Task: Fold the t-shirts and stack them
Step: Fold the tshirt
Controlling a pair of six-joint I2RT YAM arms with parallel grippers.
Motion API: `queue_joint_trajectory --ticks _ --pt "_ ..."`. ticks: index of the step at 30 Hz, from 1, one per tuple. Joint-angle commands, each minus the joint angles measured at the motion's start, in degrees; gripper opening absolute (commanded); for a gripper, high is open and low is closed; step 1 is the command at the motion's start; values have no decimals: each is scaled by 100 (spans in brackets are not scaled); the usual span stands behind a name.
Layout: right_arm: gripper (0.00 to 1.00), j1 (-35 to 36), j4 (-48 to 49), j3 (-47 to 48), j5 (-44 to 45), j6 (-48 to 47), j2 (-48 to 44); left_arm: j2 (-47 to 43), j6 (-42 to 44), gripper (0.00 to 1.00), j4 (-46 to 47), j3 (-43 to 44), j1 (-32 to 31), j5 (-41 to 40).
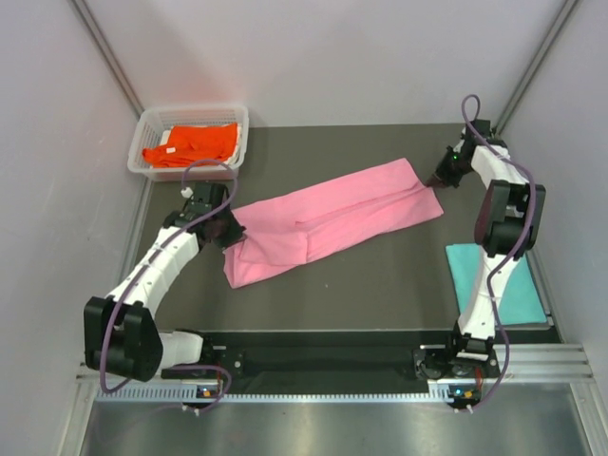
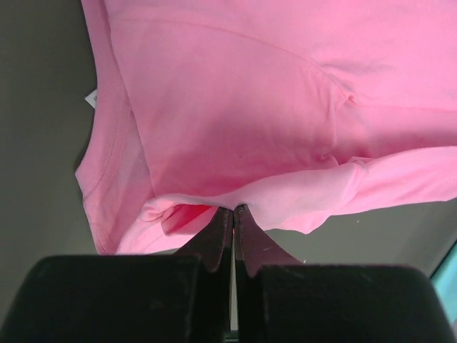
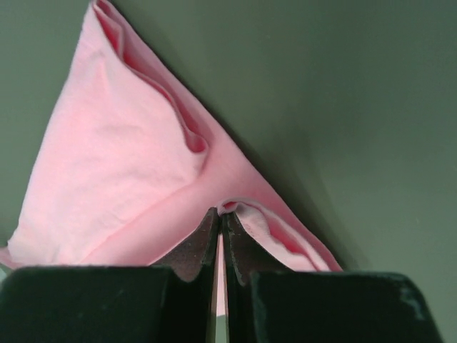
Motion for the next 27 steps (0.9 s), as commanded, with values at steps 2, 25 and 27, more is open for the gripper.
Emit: queue_joint_trajectory --ticks 2,25,27 --pt "0 109 -38 472 -82 118 214 263 251 0 -62 385 159 -131" --pt "1 126 -126 789 156 92 566 1546 620 0 281 1079 529 -95" --pt "1 135 -134 824 120 109 628 1704 682 0 237 1185 581 -113"
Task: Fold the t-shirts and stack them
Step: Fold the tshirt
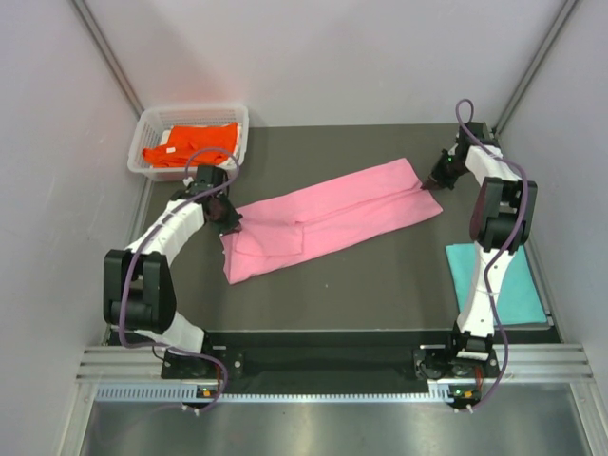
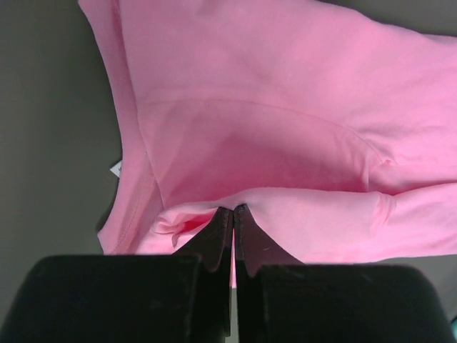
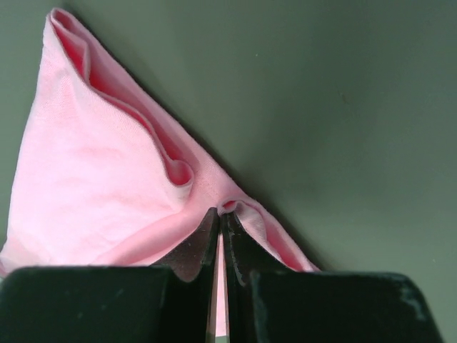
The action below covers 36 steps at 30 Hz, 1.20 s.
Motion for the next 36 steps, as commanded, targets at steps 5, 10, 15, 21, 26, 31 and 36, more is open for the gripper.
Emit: queue_joint_trajectory --ticks 5,10,15,21,26,31,36 --pt "3 30 -1 350 44 -2 114 401 258 0 233 390 169 -71" --pt "3 30 -19 438 79 -11 167 533 311 0 154 460 213 131" --pt "2 30 -36 535 70 6 194 489 329 0 66 460 230 8" --pt "2 30 -19 561 44 59 246 559 328 0 49 487 239 -168" --pt "2 30 -28 587 88 68 308 542 337 0 5 460 265 -256" --pt "2 21 -28 657 96 77 325 437 311 0 13 381 283 -387" --pt "2 21 -28 693 123 86 317 436 311 0 22 328 292 -361"
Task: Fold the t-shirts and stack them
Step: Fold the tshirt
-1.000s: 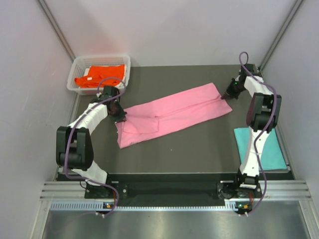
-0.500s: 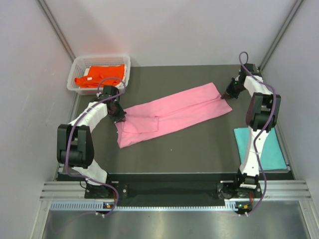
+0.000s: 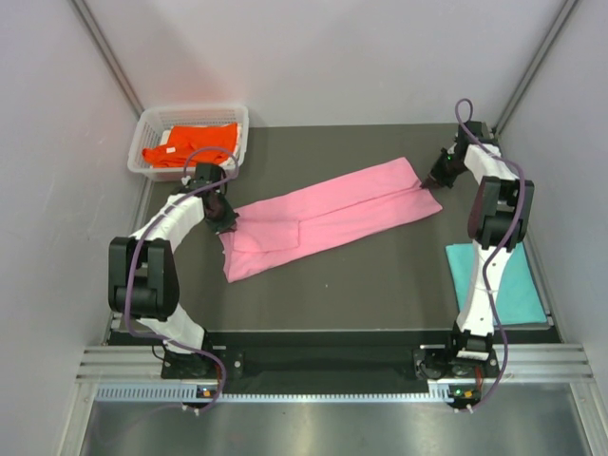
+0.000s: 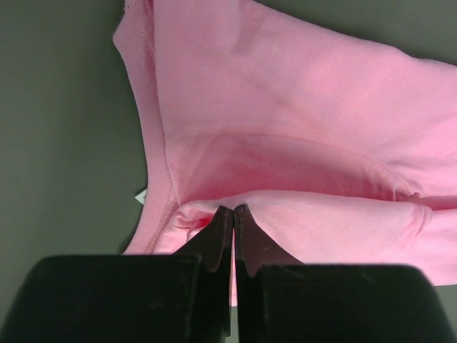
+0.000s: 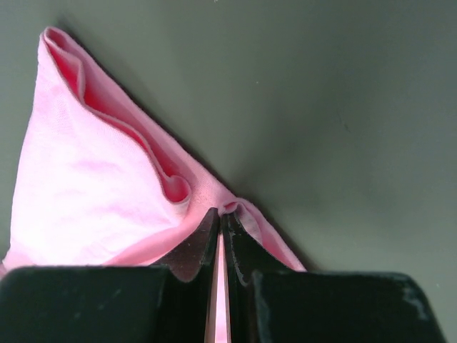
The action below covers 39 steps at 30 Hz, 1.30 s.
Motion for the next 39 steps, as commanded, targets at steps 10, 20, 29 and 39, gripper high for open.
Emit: queue_joint_trajectory --ticks 10,20,29,39 --pt "38 13 -77 503 138 -50 180 254 220 10 69 226 73 356" --pt "63 152 -554 -93 1148 -736 -1243 -676 580 43 -897 368 38 -531" --pt "53 681 500 -1780 -28 -297 -1921 -1424 247 32 234 -765 -94 1628" --pt "25 417 747 -2141 110 -639 -1552 -352 -114 31 851 -1345 -322 1755"
